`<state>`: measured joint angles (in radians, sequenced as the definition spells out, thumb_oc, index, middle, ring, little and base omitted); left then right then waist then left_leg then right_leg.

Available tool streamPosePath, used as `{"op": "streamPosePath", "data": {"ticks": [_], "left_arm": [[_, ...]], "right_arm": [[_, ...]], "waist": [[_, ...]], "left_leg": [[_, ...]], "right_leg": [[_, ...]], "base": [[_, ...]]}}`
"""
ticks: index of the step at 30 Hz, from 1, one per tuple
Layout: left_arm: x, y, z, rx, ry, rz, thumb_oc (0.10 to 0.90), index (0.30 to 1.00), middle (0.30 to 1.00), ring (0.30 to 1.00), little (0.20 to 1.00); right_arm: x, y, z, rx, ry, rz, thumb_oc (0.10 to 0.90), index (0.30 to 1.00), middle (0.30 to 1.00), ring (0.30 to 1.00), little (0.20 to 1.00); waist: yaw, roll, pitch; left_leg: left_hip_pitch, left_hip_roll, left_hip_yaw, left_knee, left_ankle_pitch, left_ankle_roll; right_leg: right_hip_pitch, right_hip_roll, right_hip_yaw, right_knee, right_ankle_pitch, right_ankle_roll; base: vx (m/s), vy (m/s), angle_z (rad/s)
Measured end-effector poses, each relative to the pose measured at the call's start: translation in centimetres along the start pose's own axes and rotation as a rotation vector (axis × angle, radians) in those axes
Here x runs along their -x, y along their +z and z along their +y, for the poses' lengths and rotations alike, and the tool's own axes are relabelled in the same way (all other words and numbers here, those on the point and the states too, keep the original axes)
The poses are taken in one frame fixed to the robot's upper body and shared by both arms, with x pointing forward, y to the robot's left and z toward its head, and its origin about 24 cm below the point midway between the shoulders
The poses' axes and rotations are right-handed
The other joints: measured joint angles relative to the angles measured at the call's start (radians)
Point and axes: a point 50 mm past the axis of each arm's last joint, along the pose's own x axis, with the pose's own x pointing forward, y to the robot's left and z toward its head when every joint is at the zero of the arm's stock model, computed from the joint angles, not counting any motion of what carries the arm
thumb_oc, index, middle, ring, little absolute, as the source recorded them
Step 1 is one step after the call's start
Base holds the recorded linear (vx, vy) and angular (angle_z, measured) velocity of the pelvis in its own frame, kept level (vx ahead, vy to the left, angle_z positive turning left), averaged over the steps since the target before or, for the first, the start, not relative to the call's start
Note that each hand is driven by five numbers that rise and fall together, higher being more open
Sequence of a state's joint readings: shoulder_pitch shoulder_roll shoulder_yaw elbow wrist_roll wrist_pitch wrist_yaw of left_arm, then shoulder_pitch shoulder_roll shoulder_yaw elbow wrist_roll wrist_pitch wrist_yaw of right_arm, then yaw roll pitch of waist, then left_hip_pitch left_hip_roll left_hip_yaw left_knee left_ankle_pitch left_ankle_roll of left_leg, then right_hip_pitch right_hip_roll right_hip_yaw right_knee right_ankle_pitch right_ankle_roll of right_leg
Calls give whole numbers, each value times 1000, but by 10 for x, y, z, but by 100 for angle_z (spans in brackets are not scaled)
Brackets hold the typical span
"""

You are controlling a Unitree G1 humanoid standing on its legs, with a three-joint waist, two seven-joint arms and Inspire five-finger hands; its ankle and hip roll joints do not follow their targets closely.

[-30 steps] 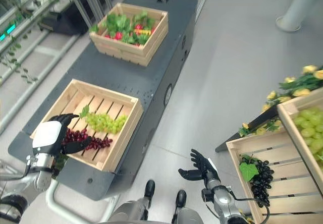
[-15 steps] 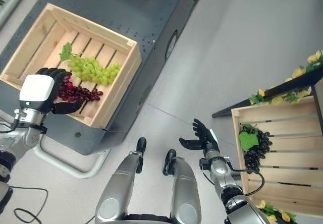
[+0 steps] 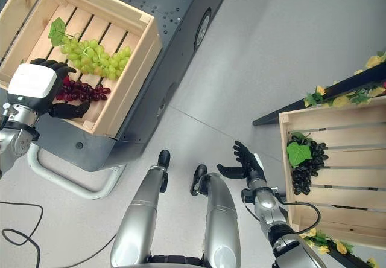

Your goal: Pick up the fruits from the basket on one side to the basket on the other side

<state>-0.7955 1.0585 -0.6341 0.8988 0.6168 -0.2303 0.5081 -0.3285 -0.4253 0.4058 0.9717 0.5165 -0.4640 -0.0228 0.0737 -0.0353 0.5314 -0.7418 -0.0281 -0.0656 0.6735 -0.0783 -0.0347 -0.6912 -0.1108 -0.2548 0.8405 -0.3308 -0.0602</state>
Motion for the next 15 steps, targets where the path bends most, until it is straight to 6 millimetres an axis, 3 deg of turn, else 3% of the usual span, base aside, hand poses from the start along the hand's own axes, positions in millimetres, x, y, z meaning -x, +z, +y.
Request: {"op": "streamPosePath", "data": {"ticks": [5,15], "left_arm": [[-8,-4,8,-67,-47,13,800,900,900,900,900],[-24,0,18,-169,-165,16,800,900,900,900,900]], "right_arm": [[-6,10,1,0,5,-32,800,900,900,900,900],[-7,12,1,-2,-15,-39,800,900,900,900,900]], "waist": [[-1,-11,3],[-5,-46,3]], "left_leg": [[-44,1,-6,38,-13,-5],[-104,8,-10,62,-21,0]], "right_leg": [[-34,3,-4,21,-7,-4],[-86,8,-8,30,-6,2]], "base": [[15,-9,1],[0,0,0]]}}
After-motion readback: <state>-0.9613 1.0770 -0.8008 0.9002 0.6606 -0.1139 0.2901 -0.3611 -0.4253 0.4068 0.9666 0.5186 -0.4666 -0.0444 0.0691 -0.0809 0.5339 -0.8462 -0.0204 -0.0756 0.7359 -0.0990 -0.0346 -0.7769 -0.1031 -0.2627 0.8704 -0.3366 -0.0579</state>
